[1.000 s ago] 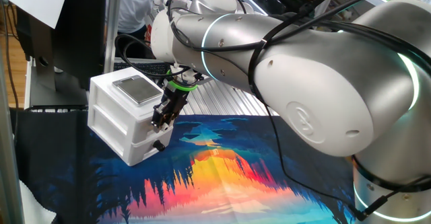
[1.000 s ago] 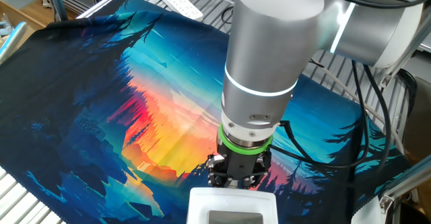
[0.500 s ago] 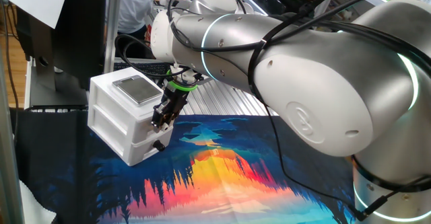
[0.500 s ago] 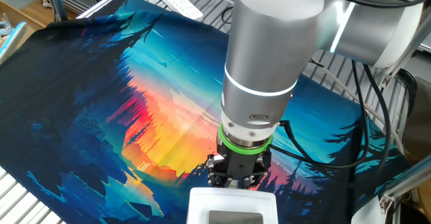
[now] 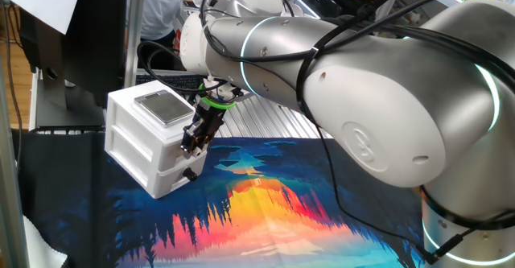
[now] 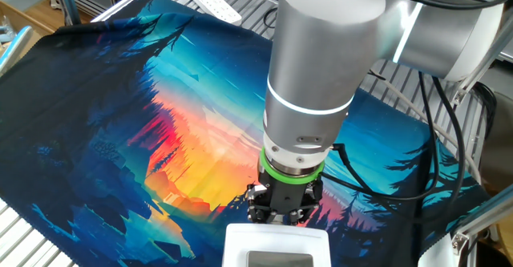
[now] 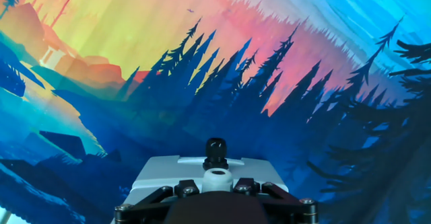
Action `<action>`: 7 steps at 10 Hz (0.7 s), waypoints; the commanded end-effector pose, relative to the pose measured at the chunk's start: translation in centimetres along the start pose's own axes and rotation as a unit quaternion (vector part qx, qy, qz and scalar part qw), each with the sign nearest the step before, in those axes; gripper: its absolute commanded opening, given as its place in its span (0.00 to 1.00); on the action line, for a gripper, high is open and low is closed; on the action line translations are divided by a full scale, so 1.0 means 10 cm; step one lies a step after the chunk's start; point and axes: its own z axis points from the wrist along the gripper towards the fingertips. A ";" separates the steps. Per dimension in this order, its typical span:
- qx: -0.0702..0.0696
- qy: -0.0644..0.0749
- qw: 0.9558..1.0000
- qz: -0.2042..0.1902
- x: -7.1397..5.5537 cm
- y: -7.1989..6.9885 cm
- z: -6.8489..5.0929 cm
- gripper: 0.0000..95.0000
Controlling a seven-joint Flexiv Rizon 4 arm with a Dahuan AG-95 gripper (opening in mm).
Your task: Grasp the handle and close the drawer
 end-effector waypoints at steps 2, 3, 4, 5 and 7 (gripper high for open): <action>-0.001 -0.001 1.000 0.000 -0.01 0.00 0.00 0.40; -0.001 -0.001 1.000 0.000 -0.01 0.00 0.00 0.40; -0.010 -0.018 0.999 -0.048 -0.56 0.34 -0.32 0.40; -0.010 -0.018 0.999 -0.048 -0.56 0.34 -0.32 0.80; -0.009 -0.017 0.999 -0.048 -0.57 0.33 -0.32 0.80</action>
